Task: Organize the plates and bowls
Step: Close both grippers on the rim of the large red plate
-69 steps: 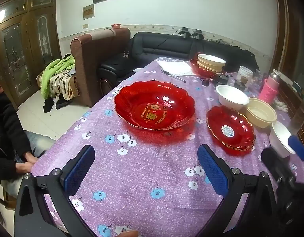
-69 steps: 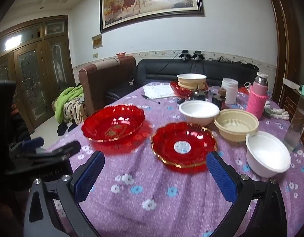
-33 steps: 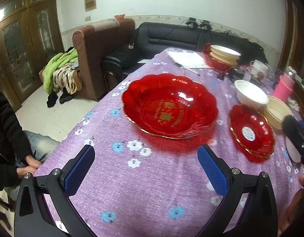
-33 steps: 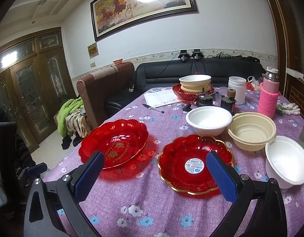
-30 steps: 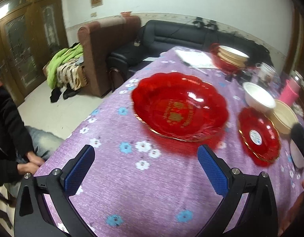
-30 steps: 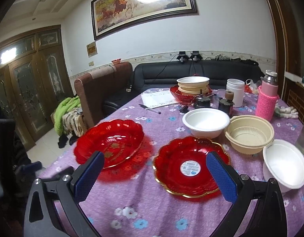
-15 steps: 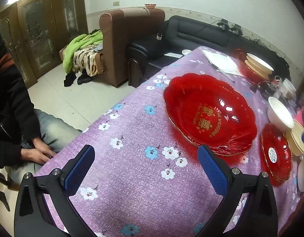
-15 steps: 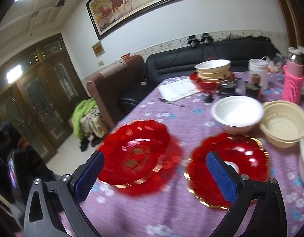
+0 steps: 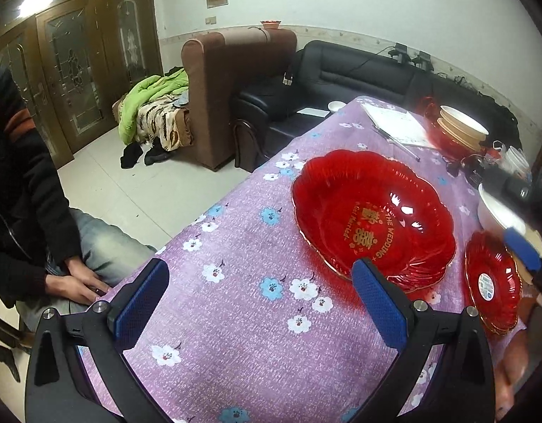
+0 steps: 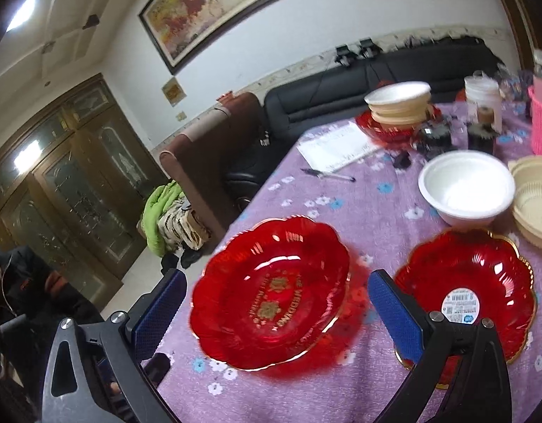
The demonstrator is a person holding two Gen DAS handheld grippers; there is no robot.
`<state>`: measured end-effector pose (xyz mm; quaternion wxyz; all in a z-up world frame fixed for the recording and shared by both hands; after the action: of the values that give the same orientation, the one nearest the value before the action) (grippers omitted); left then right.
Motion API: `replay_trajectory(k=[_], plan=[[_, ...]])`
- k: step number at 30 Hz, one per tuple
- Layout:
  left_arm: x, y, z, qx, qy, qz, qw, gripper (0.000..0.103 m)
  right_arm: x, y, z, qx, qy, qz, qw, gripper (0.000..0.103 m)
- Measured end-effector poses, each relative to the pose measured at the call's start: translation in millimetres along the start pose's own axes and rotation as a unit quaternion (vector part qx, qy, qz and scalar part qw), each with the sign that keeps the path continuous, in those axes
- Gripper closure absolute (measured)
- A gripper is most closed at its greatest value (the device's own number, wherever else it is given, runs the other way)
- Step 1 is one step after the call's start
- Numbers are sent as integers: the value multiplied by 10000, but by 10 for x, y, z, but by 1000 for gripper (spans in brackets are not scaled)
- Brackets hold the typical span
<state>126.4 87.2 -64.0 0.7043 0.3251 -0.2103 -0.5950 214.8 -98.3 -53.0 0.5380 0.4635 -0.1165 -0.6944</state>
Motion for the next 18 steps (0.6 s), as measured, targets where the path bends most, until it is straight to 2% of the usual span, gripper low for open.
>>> replay_trajectory(k=[7,18], plan=[[35,50,-80,-43,-34,-8,10000,0,215,-100,-232,-408,-81,-179,9990,1],[76,183,-305,-93,-37,43,9999,0,284,-136,-363,-615,-71,-120,9980,3]])
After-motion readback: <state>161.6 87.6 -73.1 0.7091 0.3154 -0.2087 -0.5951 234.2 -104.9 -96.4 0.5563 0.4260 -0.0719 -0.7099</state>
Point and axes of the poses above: each gripper's, at about its wrist camera, not at the fingertips, and z roughly against the way its jaws point, x to its right, y to its top, the point moved 6 cm from there along -z, roughly the way its jaws point, and after that the axes turned 7 degrees about -z, right-handed, at the moved point
